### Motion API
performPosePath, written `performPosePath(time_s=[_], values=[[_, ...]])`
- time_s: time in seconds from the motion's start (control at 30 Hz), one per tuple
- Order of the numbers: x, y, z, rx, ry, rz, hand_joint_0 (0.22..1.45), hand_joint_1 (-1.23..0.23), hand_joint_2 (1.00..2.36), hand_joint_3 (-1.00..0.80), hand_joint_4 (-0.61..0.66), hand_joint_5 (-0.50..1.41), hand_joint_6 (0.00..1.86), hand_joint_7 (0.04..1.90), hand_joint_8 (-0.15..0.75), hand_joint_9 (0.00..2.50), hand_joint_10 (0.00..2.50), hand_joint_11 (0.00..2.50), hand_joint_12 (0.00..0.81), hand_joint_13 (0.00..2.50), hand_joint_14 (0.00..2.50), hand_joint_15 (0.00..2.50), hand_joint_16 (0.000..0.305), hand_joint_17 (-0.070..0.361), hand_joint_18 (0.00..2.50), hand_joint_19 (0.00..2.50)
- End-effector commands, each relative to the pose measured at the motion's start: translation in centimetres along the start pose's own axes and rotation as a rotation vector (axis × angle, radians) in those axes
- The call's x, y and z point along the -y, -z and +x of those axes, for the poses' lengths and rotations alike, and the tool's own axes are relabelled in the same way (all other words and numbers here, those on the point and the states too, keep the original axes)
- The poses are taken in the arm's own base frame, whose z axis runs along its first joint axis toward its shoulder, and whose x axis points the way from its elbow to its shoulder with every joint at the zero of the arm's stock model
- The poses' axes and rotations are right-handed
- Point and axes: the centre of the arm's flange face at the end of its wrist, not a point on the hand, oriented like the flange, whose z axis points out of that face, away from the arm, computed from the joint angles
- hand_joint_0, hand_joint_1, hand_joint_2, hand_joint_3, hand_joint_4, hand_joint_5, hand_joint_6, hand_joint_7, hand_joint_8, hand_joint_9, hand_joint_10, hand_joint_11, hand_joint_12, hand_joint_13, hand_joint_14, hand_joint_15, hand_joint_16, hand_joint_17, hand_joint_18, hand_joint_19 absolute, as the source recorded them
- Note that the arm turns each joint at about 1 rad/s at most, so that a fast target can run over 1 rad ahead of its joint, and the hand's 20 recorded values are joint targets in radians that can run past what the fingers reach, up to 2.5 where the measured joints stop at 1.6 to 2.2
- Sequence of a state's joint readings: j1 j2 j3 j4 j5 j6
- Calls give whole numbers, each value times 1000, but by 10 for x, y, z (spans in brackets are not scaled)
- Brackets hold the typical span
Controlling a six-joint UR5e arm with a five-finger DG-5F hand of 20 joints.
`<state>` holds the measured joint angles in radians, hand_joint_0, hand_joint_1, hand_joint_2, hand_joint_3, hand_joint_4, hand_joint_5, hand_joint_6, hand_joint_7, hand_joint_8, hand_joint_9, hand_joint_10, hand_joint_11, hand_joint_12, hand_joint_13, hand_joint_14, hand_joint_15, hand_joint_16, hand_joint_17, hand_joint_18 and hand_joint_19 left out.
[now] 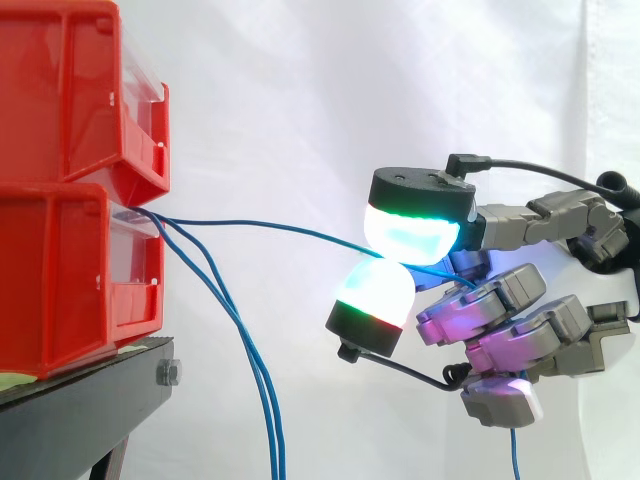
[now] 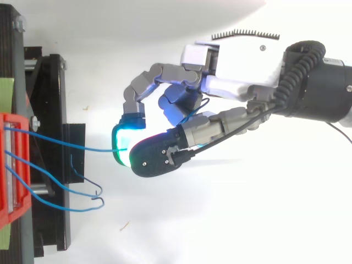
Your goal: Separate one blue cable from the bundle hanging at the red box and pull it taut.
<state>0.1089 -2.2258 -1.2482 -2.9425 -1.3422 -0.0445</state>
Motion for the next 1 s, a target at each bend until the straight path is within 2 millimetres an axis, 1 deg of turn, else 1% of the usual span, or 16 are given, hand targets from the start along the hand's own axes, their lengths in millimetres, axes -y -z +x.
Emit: performPosePath(time_s=[0.0, 0.2, 0.27, 0.37, 0.97], values=[[0, 0, 0, 0, 0, 0, 708, -744, 1013, -266, -44, -220, 934, 1055, 294, 791, 2500, 1199, 312, 1339, 921, 1514, 39, 87, 1163, 947], [1, 0, 0, 0, 0, 0, 706, -747, 1013, -262, -57, -218, 934, 1050, 290, 806, 2495, 1220, 313, 1349, 915, 1548, 39, 87, 1170, 947], [-1, 0, 0, 0, 0, -1, 709, -747, 1013, -272, -59, -219, 934, 1057, 285, 807, 2497, 1206, 304, 1358, 837, 1569, 41, 91, 1141, 900], [0, 0, 0, 0, 0, 0, 709, -746, 1012, -272, -63, -220, 935, 1050, 286, 809, 2486, 1214, 296, 1361, 819, 1578, 41, 93, 1130, 895], [0, 0, 0, 0, 0, 0, 707, -755, 1013, -261, -74, -216, 934, 1038, 280, 820, 2488, 1195, 300, 1360, 848, 1573, 41, 93, 1130, 904]])
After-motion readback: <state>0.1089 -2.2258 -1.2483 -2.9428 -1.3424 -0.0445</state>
